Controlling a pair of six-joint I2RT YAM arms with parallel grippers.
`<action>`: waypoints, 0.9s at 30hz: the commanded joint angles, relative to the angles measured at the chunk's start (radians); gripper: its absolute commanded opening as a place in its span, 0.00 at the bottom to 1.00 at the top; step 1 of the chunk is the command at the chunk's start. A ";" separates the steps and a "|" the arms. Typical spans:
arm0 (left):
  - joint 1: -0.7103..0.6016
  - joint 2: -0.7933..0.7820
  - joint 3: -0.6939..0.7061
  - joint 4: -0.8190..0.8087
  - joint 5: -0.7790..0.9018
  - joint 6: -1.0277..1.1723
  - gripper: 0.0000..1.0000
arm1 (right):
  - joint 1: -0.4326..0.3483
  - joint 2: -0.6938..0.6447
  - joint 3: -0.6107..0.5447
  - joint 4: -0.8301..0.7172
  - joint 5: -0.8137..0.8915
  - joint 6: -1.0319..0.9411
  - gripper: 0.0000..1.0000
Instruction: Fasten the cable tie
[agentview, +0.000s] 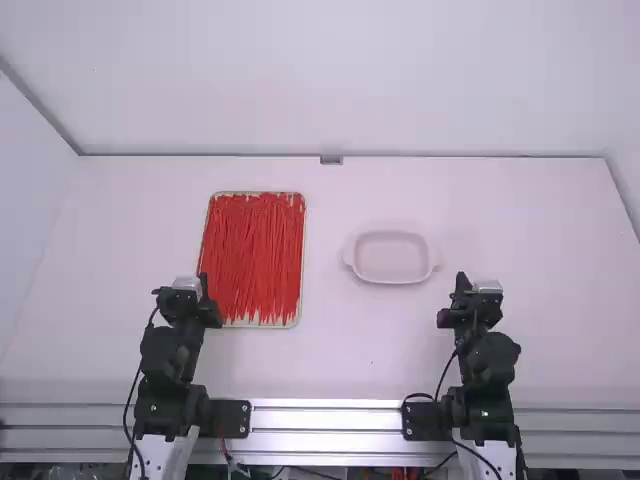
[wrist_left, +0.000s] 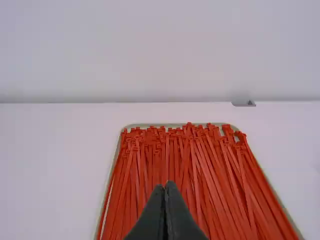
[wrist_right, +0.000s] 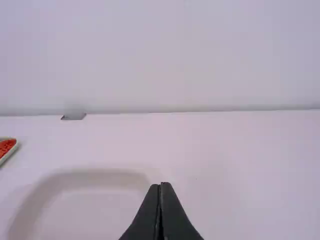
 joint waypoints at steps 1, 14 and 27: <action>0.000 0.000 0.000 0.000 0.000 0.000 0.00 | 0.000 0.000 0.000 0.000 -0.003 0.003 0.00; 0.001 0.070 0.066 -0.034 0.012 -0.005 0.07 | 0.008 0.067 0.060 -0.025 -0.013 0.002 0.07; 0.004 0.364 0.265 -0.145 0.039 -0.067 0.26 | 0.053 0.341 0.234 -0.102 -0.044 0.040 0.26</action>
